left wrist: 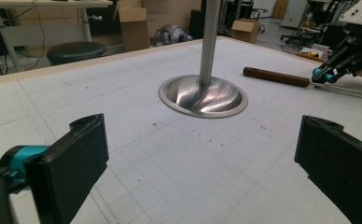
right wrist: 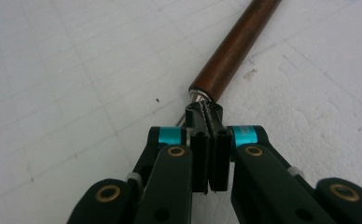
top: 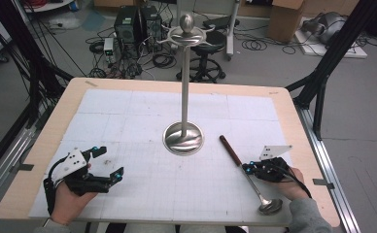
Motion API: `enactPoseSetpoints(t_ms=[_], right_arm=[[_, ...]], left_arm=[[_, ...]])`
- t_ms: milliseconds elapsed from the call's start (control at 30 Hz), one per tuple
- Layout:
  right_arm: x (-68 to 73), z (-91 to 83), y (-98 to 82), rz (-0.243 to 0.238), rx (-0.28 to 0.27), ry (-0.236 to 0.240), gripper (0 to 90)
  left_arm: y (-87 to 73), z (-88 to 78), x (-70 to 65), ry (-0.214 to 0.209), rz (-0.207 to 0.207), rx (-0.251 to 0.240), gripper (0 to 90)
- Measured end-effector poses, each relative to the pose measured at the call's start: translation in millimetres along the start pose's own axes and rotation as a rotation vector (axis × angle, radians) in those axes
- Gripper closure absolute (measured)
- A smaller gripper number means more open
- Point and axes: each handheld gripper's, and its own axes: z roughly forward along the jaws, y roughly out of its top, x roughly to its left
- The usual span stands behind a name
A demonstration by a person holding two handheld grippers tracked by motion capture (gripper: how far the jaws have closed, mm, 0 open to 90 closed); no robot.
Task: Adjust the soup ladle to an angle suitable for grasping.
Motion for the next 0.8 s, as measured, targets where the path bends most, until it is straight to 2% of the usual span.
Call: enactPoseSetpoints(t_ms=[233, 333, 500, 667, 800], right_arm=[[6.9, 6.9, 8.6, -0.068, 0.016, 0.028, 89.9], [8.2, 8.5, 10.8, -0.077, 0.020, 0.051, 89.9], [9.5, 10.3, 12.9, -0.094, 0.024, 0.063, 89.9], [12.3, 13.4, 16.1, -0.094, 0.029, 0.115, 89.9], [17.6, 17.2, 20.8, -0.118, 0.043, 0.157, 89.9]], left_arm=[[-0.1, 0.0, 0.1, 0.002, 0.001, 0.001, 3.2], [-0.1, -0.1, 0.1, 0.001, 0.001, 0.002, 3.2], [-0.3, 0.0, 0.1, 0.002, 0.003, 0.004, 3.2], [-0.3, 0.0, 0.2, 0.003, 0.005, 0.005, 3.2], [-0.4, -0.1, 0.0, 0.002, 0.004, 0.004, 3.2]])
